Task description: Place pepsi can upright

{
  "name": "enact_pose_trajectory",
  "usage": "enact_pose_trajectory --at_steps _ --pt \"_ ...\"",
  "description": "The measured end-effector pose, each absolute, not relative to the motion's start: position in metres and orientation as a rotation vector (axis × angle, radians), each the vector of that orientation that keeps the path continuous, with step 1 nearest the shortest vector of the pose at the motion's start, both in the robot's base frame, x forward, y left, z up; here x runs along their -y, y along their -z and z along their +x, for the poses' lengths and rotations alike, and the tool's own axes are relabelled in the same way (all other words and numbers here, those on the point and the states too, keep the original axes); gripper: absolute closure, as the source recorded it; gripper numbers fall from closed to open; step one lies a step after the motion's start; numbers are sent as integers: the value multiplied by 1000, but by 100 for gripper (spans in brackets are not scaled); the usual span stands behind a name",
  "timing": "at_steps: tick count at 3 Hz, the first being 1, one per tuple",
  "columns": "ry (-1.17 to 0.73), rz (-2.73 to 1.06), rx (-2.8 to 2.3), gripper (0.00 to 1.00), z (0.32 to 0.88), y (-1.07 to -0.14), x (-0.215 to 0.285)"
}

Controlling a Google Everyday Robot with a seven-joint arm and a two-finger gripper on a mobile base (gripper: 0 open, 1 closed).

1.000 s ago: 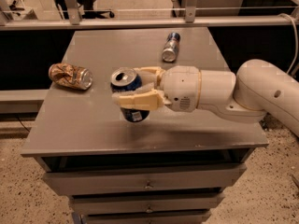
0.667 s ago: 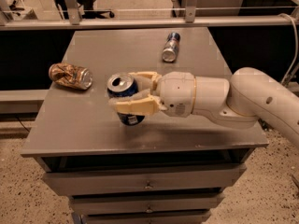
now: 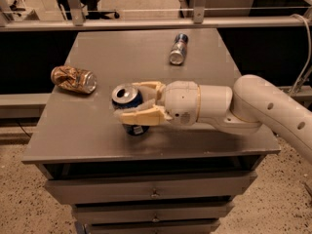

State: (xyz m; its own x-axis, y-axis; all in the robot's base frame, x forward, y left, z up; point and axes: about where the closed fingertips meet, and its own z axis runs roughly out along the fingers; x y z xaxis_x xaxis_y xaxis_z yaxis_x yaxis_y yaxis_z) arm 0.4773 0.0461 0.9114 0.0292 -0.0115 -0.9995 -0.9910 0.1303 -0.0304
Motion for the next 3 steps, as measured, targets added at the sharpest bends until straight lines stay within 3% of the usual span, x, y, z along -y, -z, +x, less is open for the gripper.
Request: enact_pose_trajectory --at_steps 2,3 --pt "-1111 -1147 -1285 15 481 -894 -40" --pt "-1101 -1172 -1311 0 484 -888 -33"
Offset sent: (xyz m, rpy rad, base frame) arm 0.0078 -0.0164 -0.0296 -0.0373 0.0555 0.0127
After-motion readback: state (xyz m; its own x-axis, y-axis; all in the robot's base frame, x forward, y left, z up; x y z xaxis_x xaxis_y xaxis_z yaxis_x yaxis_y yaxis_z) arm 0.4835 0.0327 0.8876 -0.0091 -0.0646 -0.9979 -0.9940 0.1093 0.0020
